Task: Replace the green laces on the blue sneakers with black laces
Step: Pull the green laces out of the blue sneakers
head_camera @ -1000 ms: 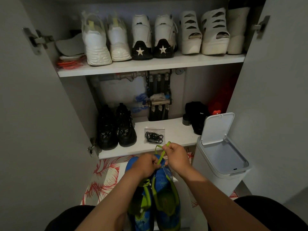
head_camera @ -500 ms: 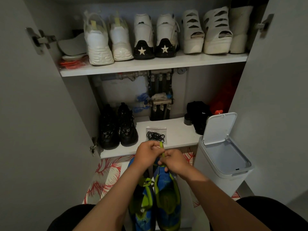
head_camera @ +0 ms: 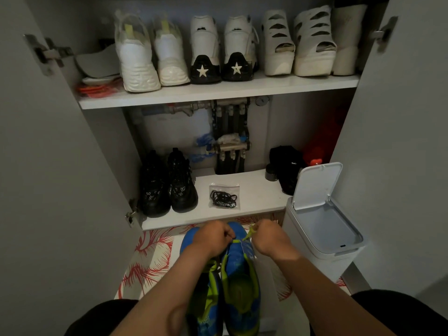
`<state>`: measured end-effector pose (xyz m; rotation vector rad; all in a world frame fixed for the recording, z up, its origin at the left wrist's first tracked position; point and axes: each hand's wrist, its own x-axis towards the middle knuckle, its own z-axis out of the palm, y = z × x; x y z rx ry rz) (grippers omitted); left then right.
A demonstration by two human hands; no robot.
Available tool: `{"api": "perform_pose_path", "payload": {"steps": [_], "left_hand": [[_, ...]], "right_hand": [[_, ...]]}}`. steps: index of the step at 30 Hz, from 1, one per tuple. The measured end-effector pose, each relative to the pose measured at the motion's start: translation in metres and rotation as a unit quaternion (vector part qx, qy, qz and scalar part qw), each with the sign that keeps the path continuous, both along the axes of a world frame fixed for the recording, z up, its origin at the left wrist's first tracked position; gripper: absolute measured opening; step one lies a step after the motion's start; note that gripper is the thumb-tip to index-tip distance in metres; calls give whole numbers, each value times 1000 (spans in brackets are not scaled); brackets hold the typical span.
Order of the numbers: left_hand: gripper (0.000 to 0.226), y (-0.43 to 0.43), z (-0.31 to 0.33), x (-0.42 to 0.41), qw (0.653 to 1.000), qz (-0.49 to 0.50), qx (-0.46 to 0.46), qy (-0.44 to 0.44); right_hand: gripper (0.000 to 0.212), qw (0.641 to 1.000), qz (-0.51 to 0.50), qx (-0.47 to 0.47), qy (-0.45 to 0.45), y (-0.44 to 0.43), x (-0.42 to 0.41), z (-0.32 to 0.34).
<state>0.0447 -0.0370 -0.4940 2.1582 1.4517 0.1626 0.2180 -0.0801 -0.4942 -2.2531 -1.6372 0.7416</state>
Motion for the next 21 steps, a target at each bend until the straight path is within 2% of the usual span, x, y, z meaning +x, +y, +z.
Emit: {"api": "perform_pose_path", "payload": {"steps": [4,9,13,16,21], "left_hand": [[16,-1,-5,7,999,-18,17,29],[10,1,-11,12,998,-20,36,38],[22,2,-14,15,999,-21,27,32],[30,5,-14,15,999,-16,21,36],[17,7,-15,20,995,-29,49,76]], "right_hand": [[49,999,37,16,1,3,-2,-2],[61,993,119,-13,24,7,-6,-8],[49,991,127,-25,-28,9,-8,-11],[26,995,84,-23,-53,11,-8,-12],[19,997,65,-20,-44,12,-12,-13]]}}
